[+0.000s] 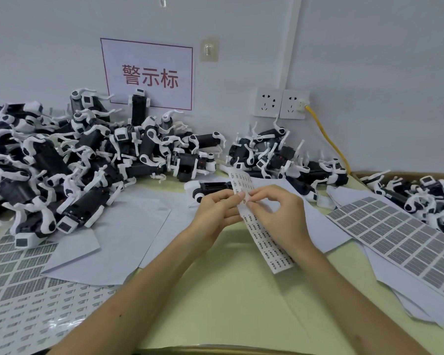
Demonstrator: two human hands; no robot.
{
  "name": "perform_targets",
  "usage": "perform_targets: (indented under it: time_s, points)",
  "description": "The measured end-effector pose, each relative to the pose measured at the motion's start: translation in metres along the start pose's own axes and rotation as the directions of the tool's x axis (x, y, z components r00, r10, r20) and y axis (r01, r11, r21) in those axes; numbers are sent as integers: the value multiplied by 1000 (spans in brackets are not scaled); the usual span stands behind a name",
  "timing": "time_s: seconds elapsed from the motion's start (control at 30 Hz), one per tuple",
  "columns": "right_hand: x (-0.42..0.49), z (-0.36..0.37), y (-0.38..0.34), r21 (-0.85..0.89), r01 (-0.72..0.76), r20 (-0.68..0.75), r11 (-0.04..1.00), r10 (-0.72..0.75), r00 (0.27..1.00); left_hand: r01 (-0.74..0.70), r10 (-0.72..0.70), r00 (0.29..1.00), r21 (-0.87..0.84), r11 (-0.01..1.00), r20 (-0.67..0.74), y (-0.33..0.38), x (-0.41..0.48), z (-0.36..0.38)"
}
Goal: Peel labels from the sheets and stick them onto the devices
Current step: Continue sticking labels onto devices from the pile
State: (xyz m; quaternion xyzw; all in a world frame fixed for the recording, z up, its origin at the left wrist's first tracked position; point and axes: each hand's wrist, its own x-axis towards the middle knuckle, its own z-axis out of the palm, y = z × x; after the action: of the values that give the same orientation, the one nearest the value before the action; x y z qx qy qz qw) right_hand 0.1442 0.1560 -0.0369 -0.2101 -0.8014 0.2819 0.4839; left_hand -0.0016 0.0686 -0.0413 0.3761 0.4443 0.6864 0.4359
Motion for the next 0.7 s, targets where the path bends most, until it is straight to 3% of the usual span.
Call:
perform_targets:
  time_s: [0.13,0.23,0.43,0.53,0.63,0.7]
  points:
    - [1,-2,-2,39,7,43,999,-9,999,0,1,999,14,1000,-45,0,0,-1]
    - [5,-7,-5,223,-84,73,971,70,995,9,-3,998,115,993,-56,-2,-1,0]
    - [13,-16,-3,520,-247,91,818,235,968,68,-122,987,414,908,106,-10,-4,8]
    - [14,-14,0,513,-277,105,812,261,960,14,-34,999,611,791,20,-14,-5,11]
    - [14,-11,1,441,-283,105,852,265,959,-41,155,985,782,622,-72,-17,-2,8]
    - [13,-9,1,372,-273,77,887,264,961,-101,264,961,772,628,-88,-17,-1,7]
